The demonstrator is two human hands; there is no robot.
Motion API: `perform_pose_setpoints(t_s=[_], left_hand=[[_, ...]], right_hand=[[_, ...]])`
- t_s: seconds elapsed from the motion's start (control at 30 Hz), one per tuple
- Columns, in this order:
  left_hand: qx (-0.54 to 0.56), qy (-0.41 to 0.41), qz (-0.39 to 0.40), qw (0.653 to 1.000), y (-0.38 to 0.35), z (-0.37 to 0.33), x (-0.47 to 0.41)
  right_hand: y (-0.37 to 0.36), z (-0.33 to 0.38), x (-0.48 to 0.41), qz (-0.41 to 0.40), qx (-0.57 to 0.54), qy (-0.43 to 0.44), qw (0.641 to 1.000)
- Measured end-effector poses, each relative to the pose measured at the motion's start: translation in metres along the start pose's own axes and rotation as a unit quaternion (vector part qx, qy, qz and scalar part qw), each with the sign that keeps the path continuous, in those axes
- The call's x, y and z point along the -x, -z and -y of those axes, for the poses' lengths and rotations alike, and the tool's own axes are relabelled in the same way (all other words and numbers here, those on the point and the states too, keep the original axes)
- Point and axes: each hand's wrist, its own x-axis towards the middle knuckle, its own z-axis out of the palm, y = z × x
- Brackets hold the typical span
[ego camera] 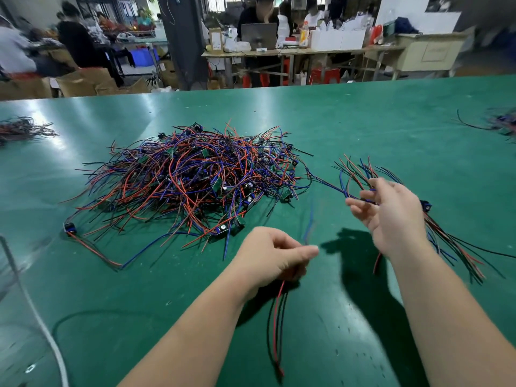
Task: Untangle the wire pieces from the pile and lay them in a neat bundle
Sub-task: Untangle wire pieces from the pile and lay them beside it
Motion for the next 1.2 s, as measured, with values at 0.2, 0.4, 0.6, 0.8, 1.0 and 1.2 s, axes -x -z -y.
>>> perform_pose_setpoints(t_s=[0.2,0.4,0.6,0.8,1.0,1.2], left_hand=[[0.156,-0.029,-0.131,0.979,0.006,0.001,-0.009],[0.175,-0.042,-0.131,0.975,0.005,0.000,-0.011],[0.089,-0.062,-0.145,0.983,0.007,-0.001,-0.011],[-0.327,-0.176,-0.310,0.875,0.018,0.004,-0.009],[-0.474,-0.094,-0.279,0.830,0.026,0.015,-0.014],[-0.508,-0.098,-0.248,0.819,0.022,0.018,-0.017]], right_hand=[[-0.019,-0.024,0.038,0.335,0.337,0.158,0.865],[-0.016,-0.026,0.037,0.348,0.347,0.190,0.850],[-0.016,-0.029,0.030,0.256,0.423,0.258,0.830],[0.016,-0.014,-0.006,0.040,0.624,0.248,0.740],[0.026,-0.012,-0.015,0.022,0.663,0.180,0.726],[0.017,-0.012,-0.008,0.005,0.658,0.236,0.716]])
